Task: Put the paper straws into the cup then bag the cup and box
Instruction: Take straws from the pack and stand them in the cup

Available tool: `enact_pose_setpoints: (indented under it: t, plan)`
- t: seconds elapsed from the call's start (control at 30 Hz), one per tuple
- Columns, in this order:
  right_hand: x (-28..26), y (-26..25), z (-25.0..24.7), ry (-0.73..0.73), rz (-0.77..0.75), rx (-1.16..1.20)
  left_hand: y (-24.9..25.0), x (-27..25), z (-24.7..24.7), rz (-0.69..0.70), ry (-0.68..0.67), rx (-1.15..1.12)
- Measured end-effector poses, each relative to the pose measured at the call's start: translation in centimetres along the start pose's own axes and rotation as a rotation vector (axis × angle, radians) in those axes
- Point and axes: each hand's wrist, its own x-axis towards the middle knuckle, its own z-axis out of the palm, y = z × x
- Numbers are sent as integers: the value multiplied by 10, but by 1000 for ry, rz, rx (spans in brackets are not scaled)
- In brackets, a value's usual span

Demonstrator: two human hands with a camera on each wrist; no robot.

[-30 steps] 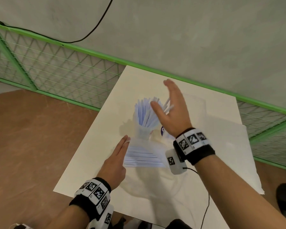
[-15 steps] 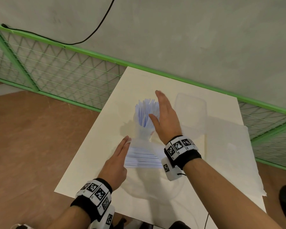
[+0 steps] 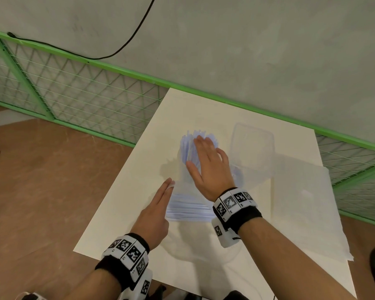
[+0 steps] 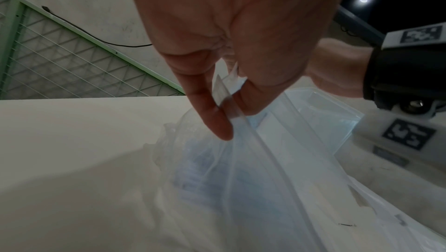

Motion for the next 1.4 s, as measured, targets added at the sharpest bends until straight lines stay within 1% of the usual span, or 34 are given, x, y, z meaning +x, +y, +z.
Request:
enact_pose_setpoints:
  t: [0.07,0.1,0.13,0.2,0.23,0.27,0.3,0.4,0.43,0.53,0.57,0.6,0.67,0.7,0.73,0.8,0.83,0.87,0.93,0.97,1.0,1.03,1.07,1.1,1.13,1.2,1.23,1.27,1.3,1.4]
  plan:
    - [7,-6,-5,139,0,61,2,0,0,-5,-8,1]
    - [10,-10,-6,152,-14,47,2,0,-1,-8,-13,0]
    - [11,-13,-4,112,-39,4,2,0,-1,-9,-16,0]
    - [11,-15,6,-41,-82,-138,2,0,0,-6,-14,7]
    - [11,-15,10,-93,-93,-192,2,0,0,-8,-12,11]
    - [13,-14,10,-108,-95,-216,1,0,0,-10,-10,13]
    - [15,-13,8,-90,-89,-212,1,0,0,-13,-9,15]
    - [26,-15,-1,21,-42,-148,2,1,-2,-9,-12,15]
    - [29,-13,-2,17,-18,-136,2,1,-2,-8,-12,13]
    - [34,-9,0,-127,14,-187,3,3,-2,-7,-10,16]
    - [37,-7,0,-154,15,-164,3,3,-3,-6,-13,17]
    - [40,-6,-2,-156,33,-92,3,4,-2,0,-17,17]
    - [48,-2,-7,-98,103,65,3,4,-2,11,-19,19]
    - [50,0,-10,-83,129,69,4,5,-2,18,-20,21]
    - [50,3,-11,-107,141,23,5,5,-2,24,-23,23]
    - [50,8,-10,-208,131,-69,8,4,-1,14,-33,24]
    - [50,10,-11,-203,128,-44,9,4,0,7,-38,22]
    - [49,11,-16,-130,128,19,10,4,0,5,-41,22]
    - [42,7,-31,134,95,147,9,6,1,0,-47,22]
    - [33,1,-39,234,38,202,8,5,1,-7,-52,22]
    - [21,-4,-42,271,-47,251,8,6,2,-12,-56,21]
    - [4,-11,-43,252,-134,284,8,5,2,-12,-62,19]
    - [-15,-18,-39,184,-195,289,8,5,3,-4,-70,17]
    - [-35,-23,-32,79,-217,267,10,5,4,8,-78,17]
    - [-52,-24,-20,-58,-200,222,11,6,6,19,-86,15]
    - [-76,-19,8,-328,-112,98,15,6,9,38,-114,1]
    - [-85,-13,24,-419,-72,26,17,6,11,42,-128,-5]
    - [-92,-6,39,-465,-47,-38,18,7,13,46,-137,-6]
    - [-97,0,50,-483,-35,-97,19,7,15,50,-140,-4]
    - [-107,11,78,-487,5,-208,21,5,17,51,-140,10]
